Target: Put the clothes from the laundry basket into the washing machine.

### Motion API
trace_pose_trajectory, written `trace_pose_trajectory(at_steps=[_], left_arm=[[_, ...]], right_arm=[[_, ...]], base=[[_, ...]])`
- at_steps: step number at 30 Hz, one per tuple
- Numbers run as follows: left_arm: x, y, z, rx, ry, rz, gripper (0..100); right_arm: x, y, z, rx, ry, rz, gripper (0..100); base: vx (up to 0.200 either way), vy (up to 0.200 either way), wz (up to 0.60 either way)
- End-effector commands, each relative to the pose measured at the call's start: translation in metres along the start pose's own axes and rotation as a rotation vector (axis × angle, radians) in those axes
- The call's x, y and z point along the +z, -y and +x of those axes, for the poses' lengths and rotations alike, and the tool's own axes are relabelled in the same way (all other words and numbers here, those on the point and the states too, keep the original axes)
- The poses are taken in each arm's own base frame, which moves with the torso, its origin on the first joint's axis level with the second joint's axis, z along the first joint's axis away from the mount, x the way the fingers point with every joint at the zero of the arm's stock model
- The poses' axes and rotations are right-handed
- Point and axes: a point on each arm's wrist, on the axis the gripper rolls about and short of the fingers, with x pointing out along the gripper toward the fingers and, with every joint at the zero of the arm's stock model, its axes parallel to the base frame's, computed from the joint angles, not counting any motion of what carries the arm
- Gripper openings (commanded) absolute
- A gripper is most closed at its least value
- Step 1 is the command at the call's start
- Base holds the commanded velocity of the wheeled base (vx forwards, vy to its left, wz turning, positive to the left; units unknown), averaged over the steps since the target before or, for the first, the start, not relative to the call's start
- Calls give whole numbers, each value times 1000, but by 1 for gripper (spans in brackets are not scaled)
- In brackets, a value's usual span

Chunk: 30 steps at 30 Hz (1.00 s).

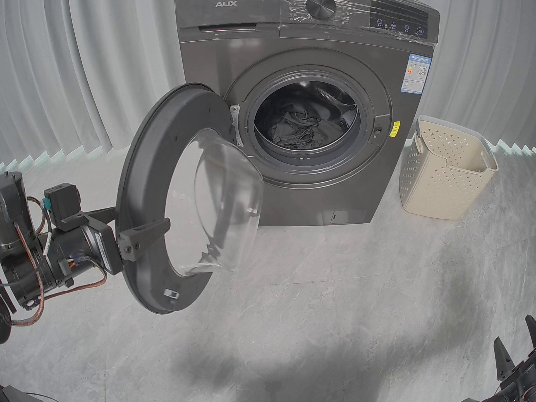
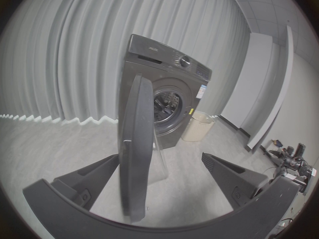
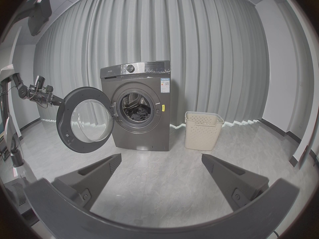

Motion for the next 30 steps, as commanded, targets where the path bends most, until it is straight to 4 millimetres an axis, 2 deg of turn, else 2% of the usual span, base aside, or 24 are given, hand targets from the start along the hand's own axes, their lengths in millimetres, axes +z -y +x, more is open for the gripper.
trace_pose_trajectory(at_steps=[1,10,17,21,30], left_arm=[[-5,15,-13,-63,14,-4,100],[-20,13,-28,-41,-15,2,100],[-27,-19,-16,139,-59,23,100],[-28,-33,-18,199,-67,13,100],[-30,-33,-15,169,-82,9,100]], right_arm=[[-5,0,0,1,-6,-1,100],[-5,0,0,1,-6,-1,100],[-5,0,0,1,-6,-1,100],[-5,0,0,1,-6,-1,100],[-5,0,0,1,-6,-1,100]], base=[[0,0,0],[0,0,0],[0,0,0],[0,0,0],[0,0,0]])
